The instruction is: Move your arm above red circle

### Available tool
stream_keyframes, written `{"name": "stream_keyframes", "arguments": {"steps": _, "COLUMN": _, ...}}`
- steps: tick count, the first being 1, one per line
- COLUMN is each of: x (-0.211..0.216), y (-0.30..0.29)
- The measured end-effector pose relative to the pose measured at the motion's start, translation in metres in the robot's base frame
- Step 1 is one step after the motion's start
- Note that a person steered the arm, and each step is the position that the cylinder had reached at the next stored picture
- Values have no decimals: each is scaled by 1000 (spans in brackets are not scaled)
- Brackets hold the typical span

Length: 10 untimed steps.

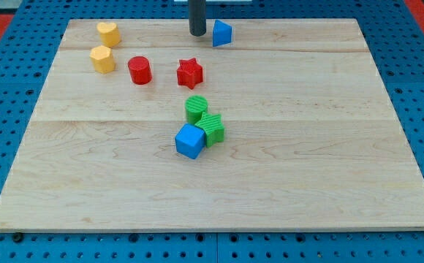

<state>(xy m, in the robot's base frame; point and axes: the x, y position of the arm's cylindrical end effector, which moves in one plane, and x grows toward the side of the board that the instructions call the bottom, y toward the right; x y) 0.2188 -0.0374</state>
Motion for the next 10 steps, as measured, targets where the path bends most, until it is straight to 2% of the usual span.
{"name": "stream_keyframes", "arguments": {"steps": 1, "x": -26, "y": -28}}
{"name": "stream_keyframes", "arguments": {"steps": 3, "x": -21, "y": -124}}
{"name": "stream_keyframes", "arguments": {"steps": 5, "x": 32, "y": -61}}
{"name": "stream_keyframes", "arguments": {"steps": 6, "x": 62, "y": -68}}
{"name": "stream_keyframes", "arguments": {"steps": 10, "x": 72, "y": -69}}
